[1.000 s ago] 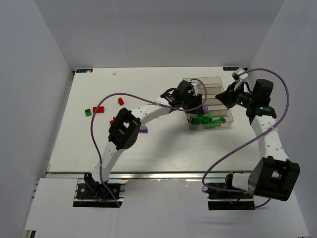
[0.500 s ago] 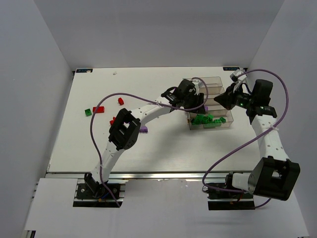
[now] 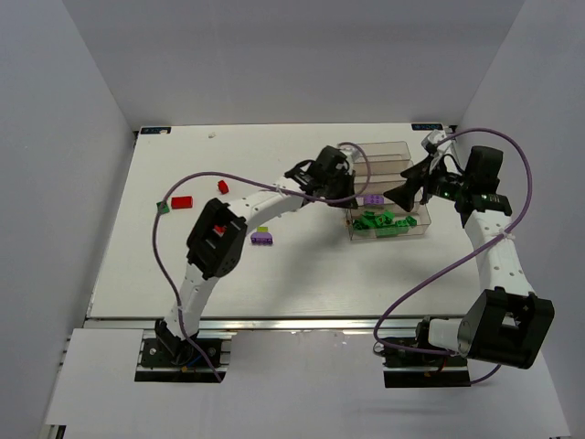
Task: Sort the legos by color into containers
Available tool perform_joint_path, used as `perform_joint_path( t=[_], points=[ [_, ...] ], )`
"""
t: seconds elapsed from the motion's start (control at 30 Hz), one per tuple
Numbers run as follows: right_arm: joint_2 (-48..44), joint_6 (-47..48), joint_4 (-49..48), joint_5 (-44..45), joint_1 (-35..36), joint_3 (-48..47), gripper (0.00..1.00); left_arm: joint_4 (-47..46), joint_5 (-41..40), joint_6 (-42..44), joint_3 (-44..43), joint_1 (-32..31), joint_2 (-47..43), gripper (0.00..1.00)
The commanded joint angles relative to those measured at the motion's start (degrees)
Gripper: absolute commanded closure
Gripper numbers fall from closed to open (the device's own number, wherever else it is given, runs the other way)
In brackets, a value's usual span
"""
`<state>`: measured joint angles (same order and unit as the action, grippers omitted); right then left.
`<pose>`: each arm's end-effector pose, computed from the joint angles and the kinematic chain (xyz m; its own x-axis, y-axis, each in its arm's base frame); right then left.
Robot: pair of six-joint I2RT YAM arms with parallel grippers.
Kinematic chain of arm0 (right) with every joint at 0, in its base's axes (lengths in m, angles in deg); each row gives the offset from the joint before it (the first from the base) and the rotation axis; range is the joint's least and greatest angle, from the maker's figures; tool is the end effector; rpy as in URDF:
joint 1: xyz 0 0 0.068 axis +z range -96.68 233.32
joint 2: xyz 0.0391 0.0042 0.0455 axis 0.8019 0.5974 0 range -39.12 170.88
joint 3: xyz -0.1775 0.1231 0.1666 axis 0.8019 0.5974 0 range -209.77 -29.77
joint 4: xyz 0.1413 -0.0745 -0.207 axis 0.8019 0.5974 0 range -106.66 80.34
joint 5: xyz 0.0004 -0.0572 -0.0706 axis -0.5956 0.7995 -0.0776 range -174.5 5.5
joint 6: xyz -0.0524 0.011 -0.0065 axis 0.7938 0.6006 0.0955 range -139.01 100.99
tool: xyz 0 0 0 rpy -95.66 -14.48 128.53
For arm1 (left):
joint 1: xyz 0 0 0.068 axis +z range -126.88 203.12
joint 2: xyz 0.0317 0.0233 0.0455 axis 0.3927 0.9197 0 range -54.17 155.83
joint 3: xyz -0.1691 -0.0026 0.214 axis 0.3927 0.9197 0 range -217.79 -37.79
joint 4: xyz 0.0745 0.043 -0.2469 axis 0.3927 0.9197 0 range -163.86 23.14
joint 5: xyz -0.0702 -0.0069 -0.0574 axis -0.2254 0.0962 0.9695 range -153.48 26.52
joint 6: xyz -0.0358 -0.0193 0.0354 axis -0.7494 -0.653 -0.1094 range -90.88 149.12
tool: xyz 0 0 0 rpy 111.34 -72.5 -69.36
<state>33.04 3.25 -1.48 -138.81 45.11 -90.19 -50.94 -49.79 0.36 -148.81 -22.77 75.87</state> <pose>0.2771 -0.0107 0.3307 -0.1746 -0.1982 -0.9645 -0.7560 0.6545 0.0024 0.3571 -0.3805 0.2199 -0.8024 0.1562 -0.5760 0.4954 0.7127 -0.4967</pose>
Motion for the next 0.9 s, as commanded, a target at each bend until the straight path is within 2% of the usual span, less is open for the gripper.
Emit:
perform_joint_path(
  t=[0.0, 0.07, 0.13, 0.17, 0.23, 0.27, 0.3, 0.33, 0.37, 0.4, 0.43, 0.5, 0.53, 0.63, 0.7, 0.87],
  points=[
    [-0.53, 7.52, 2.31, -8.69, 1.34, -0.75, 0.1, -3.22, -4.19, -1.83, 7.63, 5.54, -14.87, 0.97],
    [-0.53, 12.68, 4.76, -10.55, 2.58, -0.05, 0.11, -6.37, -4.99, -3.15, 17.18, 9.47, -23.37, 0.96],
    [0.69, 16.57, 9.83, -12.49, 5.03, -0.39, 0.11, -7.53, -5.6, -4.37, 23.1, 12.74, -28.85, 0.87],
    [1.4, 20.5, 12.22, -12.67, 6.26, -1.79, 0.11, -7.54, -6.22, -4.73, 28.61, 14.41, -31.49, 0.8],
    [3.5, 23.78, 17.49, -12.23, 10.29, -3.38, 0.13, -6.66, -7.19, -5.61, 34.0, 22.29, -38.87, 0.62],
    [4.47, 24.14, 17.6, -10.4, 12.93, -3.73, 0.21, -5.87, -7.89, -6.05, 38.82, 24.25, -43.25, 0.44],
    [4.83, 24.06, 17.52, -9.17, 14.35, -3.91, 0.27, -5.26, -8.59, -6.05, 40.95, 26.62, -45.2, 0.44],
    [5.18, 23.97, 17.25, -7.85, 15.75, -4.09, 0.33, -3.77, -9.03, -6.31, 42.89, 31.08, -46.96, 0.33],
    [5.62, 23.8, 16.64, -6.62, 17.07, -4.18, 0.4, -2.8, -9.38, -6.23, 45.95, 33.38, -48.55, 0.29],
    [6.49, 22.49, 16.03, -4.52, 19.26, -4.44, 0.53, -1.66, -9.82, -5.79, 47.11, 35.58, -50.83, 0.25],
    [7.11, 21.95, 15.67, -3.71, 20.15, -4.7, 0.59, -0.34, -10.44, -5.44, 47.91, 37.69, -51.46, 0.2],
    [8.78, 19.24, 14.09, -2.3, 22.18, -5.84, 0.68, 4.14, -12.19, -4.21, 48.88, 44.11, -51.73, 0.19],
    [9.4, 18.61, 13.74, -2.04, 22.53, -6.28, 0.69, 6.85, -12.63, -3.08, 49.14, 48.74, -50.94, 0.2],
    [10.81, 15.98, 11.63, -0.9, 23.5, -7.6, 0.66, 10.2, -14.21, -0.01, 49.76, 54.83, -47.88, 0.29],
    [11.16, 15.45, 9.97, -0.1, 23.68, -7.69, 0.61, 10.66, -15.1, 2.11, 49.94, 56.69, -46.11, 0.38],
    [11.86, 14.92, 8.9, 1.39, 23.68, -8.31, 0.53, 12.59, -19.32, 8.44, 48.01, 57.31, -38.13, 0.34]
  ],
)
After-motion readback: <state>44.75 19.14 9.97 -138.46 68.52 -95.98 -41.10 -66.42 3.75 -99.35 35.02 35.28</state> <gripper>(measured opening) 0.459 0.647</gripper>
